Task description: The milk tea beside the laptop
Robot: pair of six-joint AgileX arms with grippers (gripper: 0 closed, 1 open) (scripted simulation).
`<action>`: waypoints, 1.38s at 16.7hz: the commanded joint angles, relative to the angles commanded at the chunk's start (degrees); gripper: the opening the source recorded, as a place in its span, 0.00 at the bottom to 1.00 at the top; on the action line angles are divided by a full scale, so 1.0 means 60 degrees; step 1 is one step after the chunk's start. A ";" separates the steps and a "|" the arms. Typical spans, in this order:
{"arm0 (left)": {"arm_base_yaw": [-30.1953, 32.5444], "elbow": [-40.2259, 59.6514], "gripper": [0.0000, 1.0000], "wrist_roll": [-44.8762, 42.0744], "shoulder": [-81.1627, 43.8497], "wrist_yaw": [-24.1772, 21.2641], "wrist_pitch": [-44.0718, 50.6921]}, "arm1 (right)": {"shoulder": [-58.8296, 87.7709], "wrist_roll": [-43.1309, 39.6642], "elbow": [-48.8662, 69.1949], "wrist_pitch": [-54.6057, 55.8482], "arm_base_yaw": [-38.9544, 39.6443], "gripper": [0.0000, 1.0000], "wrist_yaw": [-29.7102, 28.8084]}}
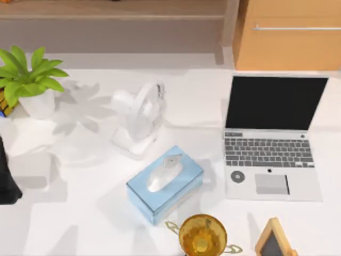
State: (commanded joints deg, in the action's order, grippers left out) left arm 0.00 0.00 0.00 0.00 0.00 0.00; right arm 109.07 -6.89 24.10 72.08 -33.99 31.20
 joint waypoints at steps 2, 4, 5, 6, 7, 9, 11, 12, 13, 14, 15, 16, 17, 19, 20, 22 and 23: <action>0.0000 0.0000 1.00 0.0000 0.0000 0.0000 0.0000 | 0.0000 0.0000 0.0000 0.0000 0.0000 0.00 0.0000; 0.0000 0.0000 1.00 0.0000 0.0000 0.0000 0.0000 | 0.0000 0.0000 0.0000 0.0000 0.0000 0.00 0.0000; 0.0000 0.0000 1.00 0.0000 0.0000 0.0000 0.0000 | 0.0000 0.0000 0.0000 0.0000 0.0000 0.00 0.0000; 0.0000 0.0000 1.00 0.0000 0.0000 0.0000 0.0000 | 0.0000 0.0000 0.0000 0.0000 0.0000 0.00 0.0000; 0.0000 0.0000 1.00 0.0000 0.0000 0.0000 0.0000 | -0.0002 0.0014 -0.0010 -0.0003 -0.0013 0.00 0.0004; 0.0000 0.0000 1.00 0.0000 0.0000 0.0000 0.0000 | -0.0122 0.0014 -0.0004 -0.0124 -0.0011 0.00 0.0001; 0.0000 0.0000 1.00 0.0000 0.0000 0.0000 0.0000 | -0.0379 0.0015 0.0014 -0.0392 -0.0008 0.00 0.0005; 0.0000 0.0000 1.00 0.0000 0.0000 0.0000 0.0000 | -0.0489 0.0014 0.0022 -0.0510 -0.0009 0.00 0.0008; 0.0000 0.0000 1.00 0.0000 0.0000 0.0000 0.0000 | -0.0549 0.0015 0.0024 -0.0581 -0.0011 0.00 0.0010; 0.0000 0.0000 1.00 0.0000 0.0000 0.0000 0.0000 | -0.0554 0.0016 0.0024 -0.0588 -0.0011 0.00 0.0011; 0.0000 0.0000 1.00 0.0000 0.0000 0.0000 0.0000 | -0.0554 0.0016 0.0024 -0.0588 -0.0011 0.00 0.0011; 0.0000 0.0000 1.00 0.0000 0.0000 0.0000 0.0000 | -0.0519 0.0029 0.0006 -0.0568 -0.0011 0.00 0.0013; 0.0000 0.0000 1.00 0.0000 0.0000 0.0000 0.0000 | -0.0519 0.0029 0.0006 -0.0568 -0.0011 0.00 0.0013; 0.0000 0.0000 1.00 0.0000 0.0000 0.0000 0.0000 | -0.0760 0.0039 0.0178 -0.0417 0.0077 0.00 -0.0069; 0.0000 0.0000 1.00 0.0000 0.0000 0.0000 0.0000 | -0.0937 0.0052 0.0238 -0.0369 0.0168 0.00 -0.0157; 0.0000 0.0000 1.00 0.0000 0.0000 0.0000 0.0000 | -0.1342 0.0101 0.0267 -0.0359 0.0440 0.00 -0.0415; 0.0000 0.0000 1.00 0.0000 0.0000 0.0000 0.0000 | -0.1565 0.0136 0.0238 -0.0395 0.0618 0.00 -0.0581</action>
State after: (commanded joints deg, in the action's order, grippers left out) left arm 0.00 0.00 0.00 0.00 0.00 0.00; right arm 99.68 -6.07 25.53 69.71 -30.29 27.72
